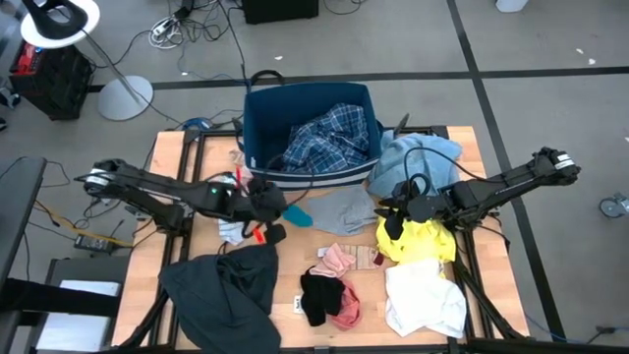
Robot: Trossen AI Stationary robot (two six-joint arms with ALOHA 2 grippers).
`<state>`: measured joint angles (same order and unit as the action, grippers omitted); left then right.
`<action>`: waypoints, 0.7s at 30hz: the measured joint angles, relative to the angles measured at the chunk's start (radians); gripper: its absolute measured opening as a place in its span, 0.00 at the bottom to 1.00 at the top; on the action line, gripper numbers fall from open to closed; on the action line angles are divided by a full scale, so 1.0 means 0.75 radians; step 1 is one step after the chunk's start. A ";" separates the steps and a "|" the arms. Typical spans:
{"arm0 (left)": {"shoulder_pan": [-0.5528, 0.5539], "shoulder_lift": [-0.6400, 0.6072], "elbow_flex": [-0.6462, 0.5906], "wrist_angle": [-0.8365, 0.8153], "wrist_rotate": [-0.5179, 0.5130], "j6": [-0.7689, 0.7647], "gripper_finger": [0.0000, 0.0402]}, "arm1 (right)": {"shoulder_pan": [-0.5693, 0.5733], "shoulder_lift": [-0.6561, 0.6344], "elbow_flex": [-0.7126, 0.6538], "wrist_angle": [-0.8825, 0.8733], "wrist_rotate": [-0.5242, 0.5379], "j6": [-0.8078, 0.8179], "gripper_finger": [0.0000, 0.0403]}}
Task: Sort clothes
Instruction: Put the blue sock into the blue laundry organizer
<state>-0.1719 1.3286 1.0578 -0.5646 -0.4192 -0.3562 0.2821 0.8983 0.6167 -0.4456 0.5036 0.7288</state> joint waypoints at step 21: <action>0.359 0.009 0.701 -0.037 -0.152 0.543 0.01 | 0.000 0.000 0.001 0.005 -0.011 -0.030 0.38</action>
<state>0.0972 1.3354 1.5837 -0.5923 -0.5331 0.0513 0.2821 0.8986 0.6170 -0.4419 0.4955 0.7062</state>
